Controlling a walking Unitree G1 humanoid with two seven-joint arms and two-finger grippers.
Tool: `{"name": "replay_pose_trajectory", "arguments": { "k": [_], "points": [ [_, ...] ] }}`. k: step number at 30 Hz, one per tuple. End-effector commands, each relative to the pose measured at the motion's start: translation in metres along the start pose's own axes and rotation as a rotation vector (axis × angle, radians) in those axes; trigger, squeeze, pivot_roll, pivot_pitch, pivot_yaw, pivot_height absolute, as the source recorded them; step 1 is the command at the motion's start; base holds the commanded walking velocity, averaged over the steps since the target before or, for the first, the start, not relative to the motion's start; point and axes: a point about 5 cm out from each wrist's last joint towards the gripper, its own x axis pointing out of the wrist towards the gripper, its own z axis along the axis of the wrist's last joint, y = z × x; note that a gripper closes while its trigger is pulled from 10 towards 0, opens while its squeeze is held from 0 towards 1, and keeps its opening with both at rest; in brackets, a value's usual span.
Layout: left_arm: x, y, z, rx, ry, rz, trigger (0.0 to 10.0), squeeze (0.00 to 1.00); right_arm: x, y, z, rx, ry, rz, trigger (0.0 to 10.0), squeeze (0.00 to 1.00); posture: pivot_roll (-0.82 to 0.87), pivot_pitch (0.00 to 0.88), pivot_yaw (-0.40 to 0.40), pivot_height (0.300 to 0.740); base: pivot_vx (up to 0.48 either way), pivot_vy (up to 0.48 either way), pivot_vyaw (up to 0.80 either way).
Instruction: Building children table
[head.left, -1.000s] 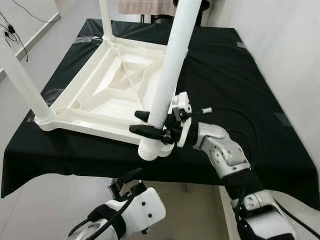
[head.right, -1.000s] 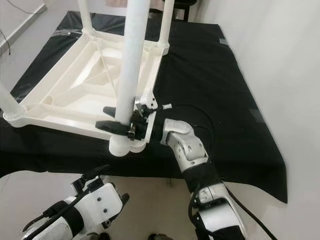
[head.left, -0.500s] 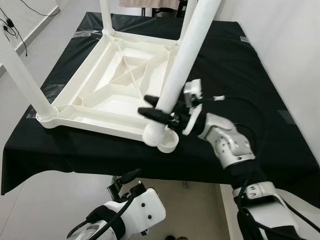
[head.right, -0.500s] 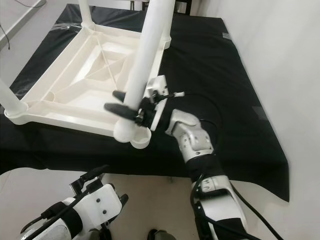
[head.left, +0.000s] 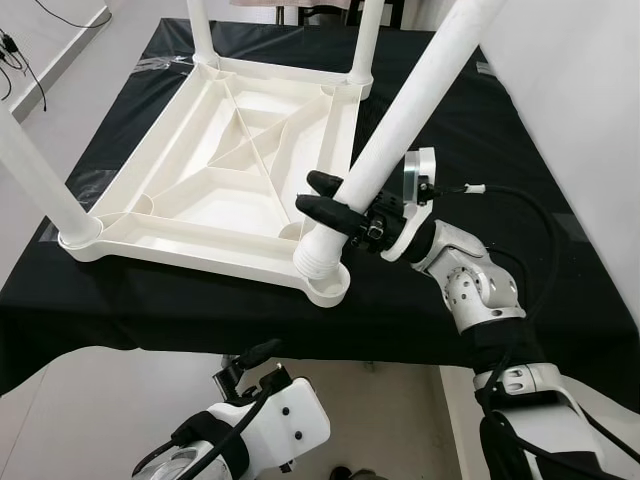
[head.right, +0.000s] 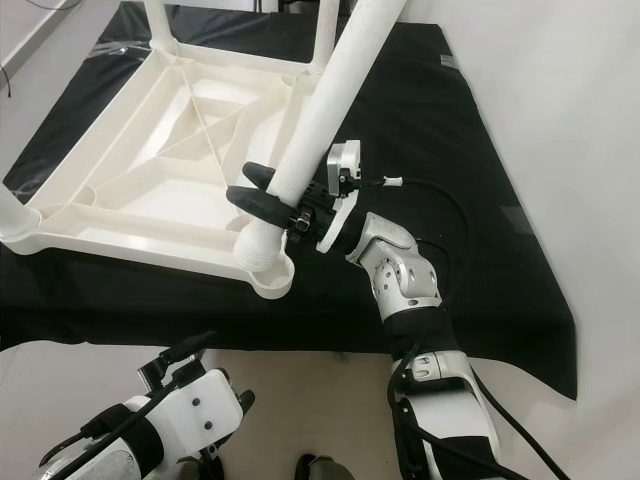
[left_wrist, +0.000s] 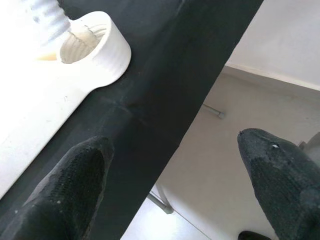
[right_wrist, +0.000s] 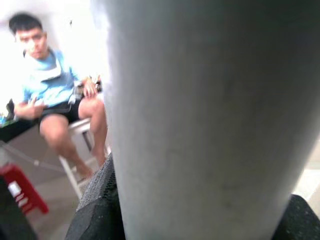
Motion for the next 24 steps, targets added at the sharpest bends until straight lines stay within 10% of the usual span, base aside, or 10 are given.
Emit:
{"name": "replay_pose_trajectory", "arguments": {
  "k": [1, 24],
  "points": [
    [-0.005, -0.001, 0.000, -0.002, 0.006, -0.011, 10.0, 0.00, -0.001, 0.003, -0.008, -0.020, 0.039, 0.016, 10.0, 0.00, 0.00, 0.256, -0.083, 0.740, 0.000, 0.000, 0.00],
    [-0.002, -0.006, -0.005, -0.039, 0.025, -0.029, 10.0, 0.00, -0.019, -0.004, -0.024, -0.054, 0.140, -0.013, 10.0, 0.00, 0.06, 0.246, -0.062, 0.740, 0.000, 0.000, 0.00]
  ]
}}
